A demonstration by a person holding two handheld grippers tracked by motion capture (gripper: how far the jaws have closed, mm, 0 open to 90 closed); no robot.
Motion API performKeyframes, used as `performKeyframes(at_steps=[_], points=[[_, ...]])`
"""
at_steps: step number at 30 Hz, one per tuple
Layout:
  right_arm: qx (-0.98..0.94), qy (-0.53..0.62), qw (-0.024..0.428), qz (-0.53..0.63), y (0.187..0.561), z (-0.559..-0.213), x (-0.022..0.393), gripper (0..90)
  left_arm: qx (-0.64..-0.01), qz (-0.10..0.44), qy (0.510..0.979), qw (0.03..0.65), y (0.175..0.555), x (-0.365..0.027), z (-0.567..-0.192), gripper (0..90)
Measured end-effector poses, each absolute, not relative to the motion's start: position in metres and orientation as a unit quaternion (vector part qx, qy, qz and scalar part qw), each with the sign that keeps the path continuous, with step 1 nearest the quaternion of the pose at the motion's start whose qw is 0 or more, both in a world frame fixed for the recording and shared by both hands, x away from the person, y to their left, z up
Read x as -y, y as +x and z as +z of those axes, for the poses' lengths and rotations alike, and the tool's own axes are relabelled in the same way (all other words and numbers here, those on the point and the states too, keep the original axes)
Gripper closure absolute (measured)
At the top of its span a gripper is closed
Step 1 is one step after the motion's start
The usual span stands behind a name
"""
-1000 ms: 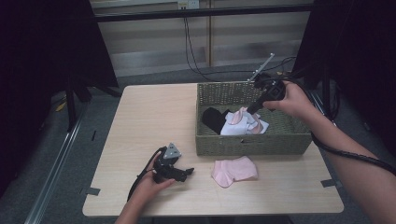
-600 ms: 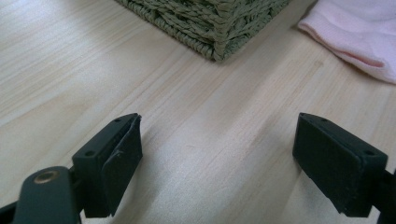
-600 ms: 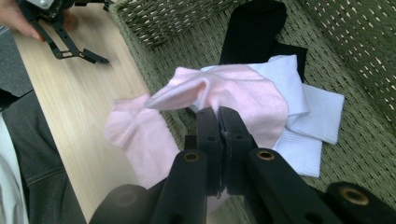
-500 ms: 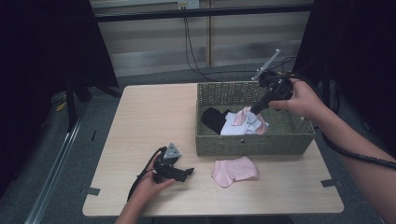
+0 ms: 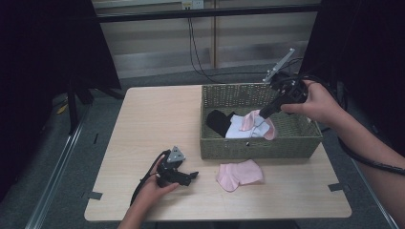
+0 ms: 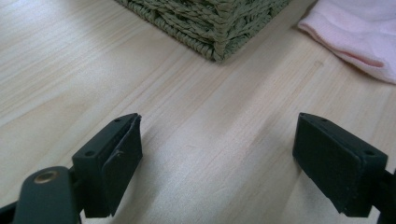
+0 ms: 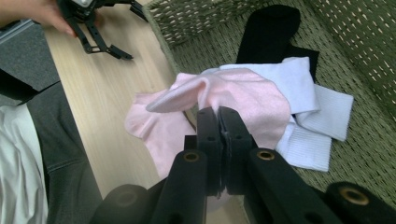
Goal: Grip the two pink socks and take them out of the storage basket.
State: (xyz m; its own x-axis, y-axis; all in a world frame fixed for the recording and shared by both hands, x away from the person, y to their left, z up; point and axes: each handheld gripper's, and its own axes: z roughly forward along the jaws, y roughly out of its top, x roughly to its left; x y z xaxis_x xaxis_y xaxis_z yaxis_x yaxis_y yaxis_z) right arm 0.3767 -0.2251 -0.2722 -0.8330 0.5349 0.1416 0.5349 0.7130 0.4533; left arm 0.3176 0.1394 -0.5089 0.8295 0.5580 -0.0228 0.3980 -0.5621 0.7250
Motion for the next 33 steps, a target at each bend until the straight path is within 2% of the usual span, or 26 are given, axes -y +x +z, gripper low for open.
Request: performKeyframes(at_steps=[19,33], points=[[0.936,-0.239,0.000,-0.258,0.343,-0.272,0.210,87.6,-0.272,0.106,0.877,0.382,0.318,-0.139,-0.509,15.3],[0.940,-0.217,0.022,-0.261,0.325,-0.288,0.199,87.5,-0.274,0.104,0.876,0.383,0.317,-0.139,-0.509,15.3]])
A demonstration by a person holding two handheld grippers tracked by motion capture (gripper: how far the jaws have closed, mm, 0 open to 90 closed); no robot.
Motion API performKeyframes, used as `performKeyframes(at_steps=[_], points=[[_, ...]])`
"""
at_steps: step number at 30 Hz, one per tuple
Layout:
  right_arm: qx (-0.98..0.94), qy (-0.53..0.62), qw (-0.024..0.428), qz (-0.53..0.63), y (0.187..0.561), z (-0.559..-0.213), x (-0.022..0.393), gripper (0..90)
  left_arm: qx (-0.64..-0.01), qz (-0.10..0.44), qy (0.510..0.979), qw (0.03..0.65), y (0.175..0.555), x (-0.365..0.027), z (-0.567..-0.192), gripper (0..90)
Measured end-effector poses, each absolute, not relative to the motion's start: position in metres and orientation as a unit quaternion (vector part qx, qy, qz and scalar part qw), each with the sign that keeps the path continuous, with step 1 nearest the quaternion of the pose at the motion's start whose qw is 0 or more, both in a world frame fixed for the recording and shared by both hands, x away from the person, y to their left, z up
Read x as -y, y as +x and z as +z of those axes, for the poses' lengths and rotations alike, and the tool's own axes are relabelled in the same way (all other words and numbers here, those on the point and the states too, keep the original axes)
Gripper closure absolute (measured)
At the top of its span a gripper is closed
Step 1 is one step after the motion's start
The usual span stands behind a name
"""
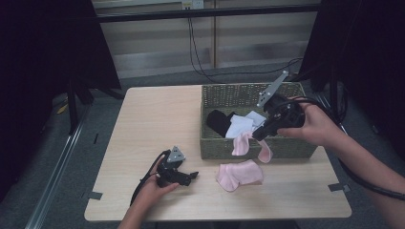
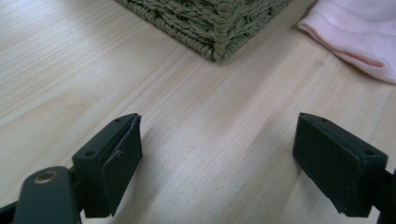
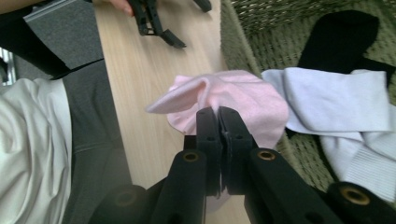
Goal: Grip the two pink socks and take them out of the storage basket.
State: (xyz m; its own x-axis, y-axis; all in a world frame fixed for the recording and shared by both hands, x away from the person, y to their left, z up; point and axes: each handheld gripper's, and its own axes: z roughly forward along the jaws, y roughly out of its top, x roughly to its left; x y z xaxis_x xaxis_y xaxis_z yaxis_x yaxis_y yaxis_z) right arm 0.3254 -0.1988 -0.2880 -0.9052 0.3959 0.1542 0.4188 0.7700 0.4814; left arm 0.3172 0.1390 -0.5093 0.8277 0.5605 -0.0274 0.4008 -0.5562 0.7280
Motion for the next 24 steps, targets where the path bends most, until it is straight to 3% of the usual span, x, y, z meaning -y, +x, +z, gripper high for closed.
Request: performKeyframes(at_steps=[24], points=[[0.941,-0.213,0.049,-0.260,0.322,-0.342,0.190,87.0,-0.271,0.104,0.878,0.379,0.317,-0.140,-0.509,15.4]])
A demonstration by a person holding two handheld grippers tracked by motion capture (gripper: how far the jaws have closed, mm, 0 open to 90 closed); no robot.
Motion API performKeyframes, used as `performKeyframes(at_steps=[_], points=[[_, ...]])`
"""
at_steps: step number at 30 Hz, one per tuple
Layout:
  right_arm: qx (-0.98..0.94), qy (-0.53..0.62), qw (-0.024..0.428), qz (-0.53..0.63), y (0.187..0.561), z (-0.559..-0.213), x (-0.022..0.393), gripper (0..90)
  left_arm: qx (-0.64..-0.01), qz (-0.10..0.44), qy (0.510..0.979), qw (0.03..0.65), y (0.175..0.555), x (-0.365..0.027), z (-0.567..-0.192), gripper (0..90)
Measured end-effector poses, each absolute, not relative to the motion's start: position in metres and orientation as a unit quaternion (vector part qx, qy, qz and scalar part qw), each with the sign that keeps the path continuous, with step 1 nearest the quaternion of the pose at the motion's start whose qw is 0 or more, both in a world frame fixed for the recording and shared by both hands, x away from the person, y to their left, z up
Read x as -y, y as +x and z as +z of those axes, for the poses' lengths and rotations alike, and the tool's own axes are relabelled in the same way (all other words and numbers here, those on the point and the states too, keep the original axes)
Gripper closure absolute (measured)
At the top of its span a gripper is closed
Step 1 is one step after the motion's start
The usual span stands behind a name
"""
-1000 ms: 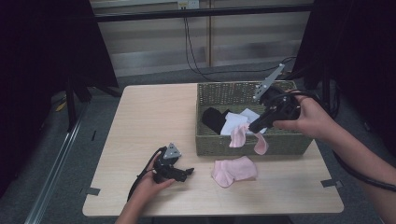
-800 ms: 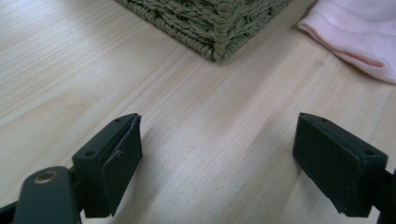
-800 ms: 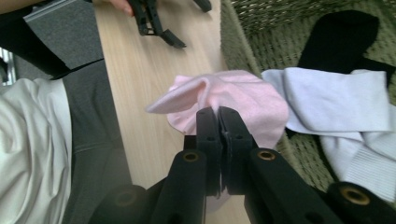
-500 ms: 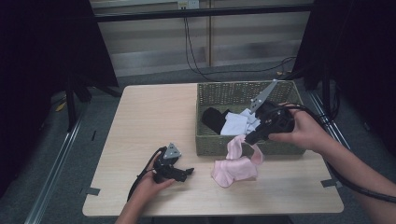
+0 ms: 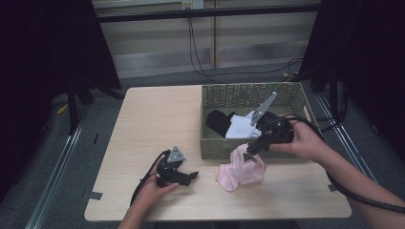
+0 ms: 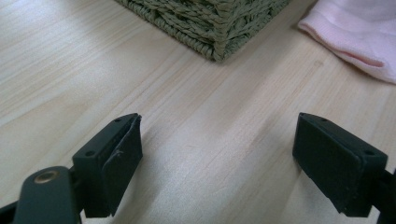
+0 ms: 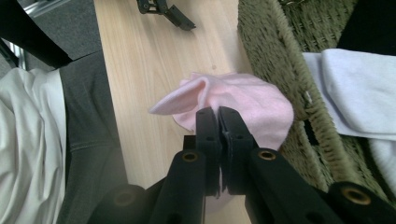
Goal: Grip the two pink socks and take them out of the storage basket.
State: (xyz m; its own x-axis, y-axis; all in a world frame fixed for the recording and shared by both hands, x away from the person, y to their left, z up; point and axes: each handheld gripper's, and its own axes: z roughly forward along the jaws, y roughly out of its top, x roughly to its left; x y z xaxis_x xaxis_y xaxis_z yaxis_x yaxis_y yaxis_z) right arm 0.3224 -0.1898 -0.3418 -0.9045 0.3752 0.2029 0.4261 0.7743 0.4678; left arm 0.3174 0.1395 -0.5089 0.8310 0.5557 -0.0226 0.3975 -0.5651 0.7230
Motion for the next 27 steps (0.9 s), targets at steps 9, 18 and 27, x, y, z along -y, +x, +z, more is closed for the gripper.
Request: performKeyframes(at_steps=[9,18,27], points=[[0.937,-0.222,0.056,-0.263,0.322,-0.353,0.190,71.5,-0.271,0.104,0.878,0.379,0.317,-0.140,-0.509,15.3],[0.941,-0.227,0.039,-0.248,0.317,-0.361,0.201,59.5,-0.271,0.104,0.879,0.379,0.317,-0.140,-0.509,15.3],[0.938,-0.243,0.017,-0.246,0.307,-0.371,0.214,47.9,-0.271,0.104,0.878,0.379,0.317,-0.140,-0.509,15.3]])
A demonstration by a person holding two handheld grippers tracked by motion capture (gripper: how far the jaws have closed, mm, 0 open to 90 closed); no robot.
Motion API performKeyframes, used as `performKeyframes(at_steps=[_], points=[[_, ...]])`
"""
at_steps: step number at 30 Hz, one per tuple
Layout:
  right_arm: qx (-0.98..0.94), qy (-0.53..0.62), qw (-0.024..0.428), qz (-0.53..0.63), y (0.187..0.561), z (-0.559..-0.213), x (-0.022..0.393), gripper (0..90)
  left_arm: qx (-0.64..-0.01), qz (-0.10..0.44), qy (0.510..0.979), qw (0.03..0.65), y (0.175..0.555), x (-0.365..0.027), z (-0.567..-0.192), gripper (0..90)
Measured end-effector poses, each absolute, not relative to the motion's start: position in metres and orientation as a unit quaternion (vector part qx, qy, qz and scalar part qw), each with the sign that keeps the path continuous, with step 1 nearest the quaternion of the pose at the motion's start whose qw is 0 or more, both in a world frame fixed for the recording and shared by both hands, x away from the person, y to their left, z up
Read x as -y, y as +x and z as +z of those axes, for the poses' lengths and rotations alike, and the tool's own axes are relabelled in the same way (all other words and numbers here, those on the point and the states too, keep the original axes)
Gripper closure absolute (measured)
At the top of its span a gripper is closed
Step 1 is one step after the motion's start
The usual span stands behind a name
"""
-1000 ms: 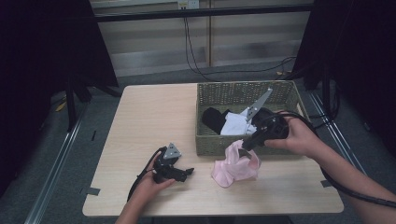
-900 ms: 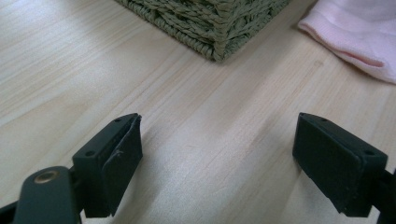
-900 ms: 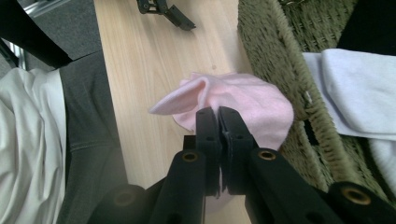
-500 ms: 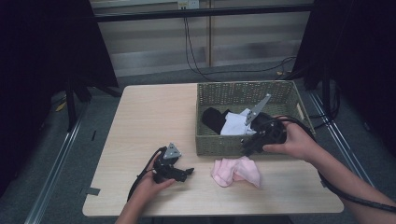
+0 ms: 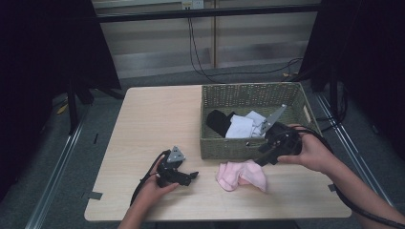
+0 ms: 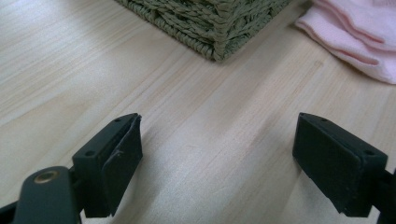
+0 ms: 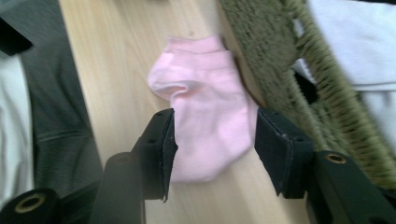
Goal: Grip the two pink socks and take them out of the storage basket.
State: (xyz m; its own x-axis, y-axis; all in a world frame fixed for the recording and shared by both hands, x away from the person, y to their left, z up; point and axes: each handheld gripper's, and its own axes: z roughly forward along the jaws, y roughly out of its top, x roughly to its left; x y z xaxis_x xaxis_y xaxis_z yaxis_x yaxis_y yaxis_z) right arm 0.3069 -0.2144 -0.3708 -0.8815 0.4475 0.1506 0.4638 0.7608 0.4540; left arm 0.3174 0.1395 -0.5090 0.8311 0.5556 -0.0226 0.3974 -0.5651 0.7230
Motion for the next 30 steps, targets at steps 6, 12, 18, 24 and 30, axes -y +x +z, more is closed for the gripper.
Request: performKeyframes(at_steps=[6,12,18,24,30], points=[[0.936,-0.251,0.018,-0.245,0.302,-0.384,0.219,41.5,-0.271,0.104,0.878,0.379,0.317,-0.140,-0.509,15.3],[0.930,-0.268,0.014,-0.252,0.298,-0.396,0.226,36.8,-0.272,0.104,0.878,0.379,0.317,-0.139,-0.509,15.4],[0.928,-0.280,-0.005,-0.248,0.294,-0.408,0.231,33.6,-0.272,0.104,0.878,0.379,0.317,-0.139,-0.509,15.4],[0.926,-0.286,-0.006,-0.248,0.290,-0.422,0.237,33.6,-0.272,0.104,0.878,0.379,0.317,-0.139,-0.509,15.3],[0.919,-0.296,-0.009,-0.261,0.286,-0.431,0.245,33.1,-0.272,0.104,0.878,0.379,0.317,-0.139,-0.509,15.3]])
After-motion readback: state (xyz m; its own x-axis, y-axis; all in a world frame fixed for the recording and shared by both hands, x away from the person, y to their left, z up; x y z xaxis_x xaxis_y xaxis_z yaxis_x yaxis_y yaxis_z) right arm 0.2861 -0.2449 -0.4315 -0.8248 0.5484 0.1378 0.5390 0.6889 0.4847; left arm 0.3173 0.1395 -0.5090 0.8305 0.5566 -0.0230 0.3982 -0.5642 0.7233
